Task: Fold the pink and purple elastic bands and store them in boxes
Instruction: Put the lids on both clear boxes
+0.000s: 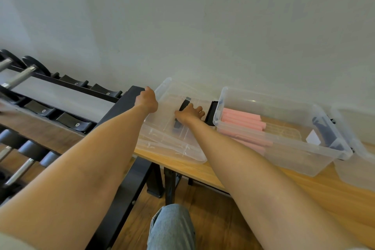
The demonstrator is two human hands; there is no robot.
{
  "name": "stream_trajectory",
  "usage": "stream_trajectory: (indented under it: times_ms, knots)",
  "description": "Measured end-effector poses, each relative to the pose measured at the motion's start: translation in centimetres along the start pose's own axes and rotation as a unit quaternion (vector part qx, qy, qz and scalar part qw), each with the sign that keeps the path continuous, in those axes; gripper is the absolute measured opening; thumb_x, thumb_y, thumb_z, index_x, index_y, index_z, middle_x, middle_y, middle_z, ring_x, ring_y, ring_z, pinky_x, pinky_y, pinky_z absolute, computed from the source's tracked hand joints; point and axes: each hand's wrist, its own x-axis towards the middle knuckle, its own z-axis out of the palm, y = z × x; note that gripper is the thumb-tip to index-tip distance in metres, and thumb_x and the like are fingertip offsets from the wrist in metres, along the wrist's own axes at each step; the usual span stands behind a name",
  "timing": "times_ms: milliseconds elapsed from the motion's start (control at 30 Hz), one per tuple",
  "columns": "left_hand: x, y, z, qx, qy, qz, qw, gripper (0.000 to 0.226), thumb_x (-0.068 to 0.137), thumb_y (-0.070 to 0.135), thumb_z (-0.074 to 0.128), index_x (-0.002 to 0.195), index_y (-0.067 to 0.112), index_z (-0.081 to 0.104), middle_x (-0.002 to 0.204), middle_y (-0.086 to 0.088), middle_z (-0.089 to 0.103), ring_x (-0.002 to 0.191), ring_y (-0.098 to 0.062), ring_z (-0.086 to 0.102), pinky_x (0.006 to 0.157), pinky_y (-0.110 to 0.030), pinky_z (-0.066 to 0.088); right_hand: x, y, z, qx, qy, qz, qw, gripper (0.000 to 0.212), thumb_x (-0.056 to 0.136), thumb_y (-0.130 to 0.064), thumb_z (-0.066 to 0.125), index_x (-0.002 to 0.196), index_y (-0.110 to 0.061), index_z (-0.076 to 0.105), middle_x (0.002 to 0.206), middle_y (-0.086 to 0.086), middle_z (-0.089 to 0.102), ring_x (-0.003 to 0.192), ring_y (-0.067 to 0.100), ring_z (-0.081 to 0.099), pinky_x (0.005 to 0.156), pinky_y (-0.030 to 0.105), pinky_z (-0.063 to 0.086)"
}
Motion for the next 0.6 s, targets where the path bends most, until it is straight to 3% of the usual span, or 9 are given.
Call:
stream_trajectory:
  times_ms: [100,233,467,600]
  knots:
    - [-0.7,0.1,-0.9,0.015,0.021,0.005,1.0,0.05,0.102,0.005,0.053,0.144,-0.008,0.029,0.138,-0.03,0.05,0.124,-0.046,0.056,0.089,-0.042,0.049,-0.7,-0.4,-0.3,-0.01,0.007,-0.016,1.0,0.065,0.104,-0.046,0.044,0.159,-0.017,0.024,0.162,0.016,0.015,0.151,0.038,0.013,0.12,0.057,0.024]
    - [-0.8,-1.2,-2.6,0.022,0.034,-0.002,0.999,0.049,0.102,0.015,0.059,0.138,-0.008,0.036,0.135,-0.029,0.052,0.125,-0.045,0.056,0.097,-0.045,0.049,-1.6,-1.6,-0.8,0.0,0.023,-0.044,0.999,0.056,0.109,-0.036,0.037,0.159,-0.016,0.023,0.166,0.016,0.011,0.156,0.036,0.006,0.125,0.058,0.013]
    - [-1.3,-3.1,-5.9,0.017,0.071,-0.012,0.997,0.04,0.102,0.003,0.052,0.138,-0.009,0.038,0.131,-0.03,0.055,0.121,-0.044,0.058,0.094,-0.042,0.049,-3.9,-3.0,-2.5,0.014,0.011,-0.033,0.999,0.073,0.102,-0.021,0.054,0.161,-0.012,0.012,0.167,0.021,0.005,0.155,0.04,0.009,0.121,0.048,0.03]
    - [-1.3,-3.4,-7.3,0.018,0.08,0.001,0.997,0.04,0.103,0.006,0.052,0.138,-0.009,0.039,0.131,-0.03,0.054,0.121,-0.044,0.058,0.097,-0.044,0.049,-4.9,-3.5,-4.2,0.003,0.075,-0.069,0.995,0.07,0.098,-0.015,0.058,0.157,-0.01,0.02,0.162,0.022,0.019,0.148,0.038,0.025,0.113,0.042,0.039]
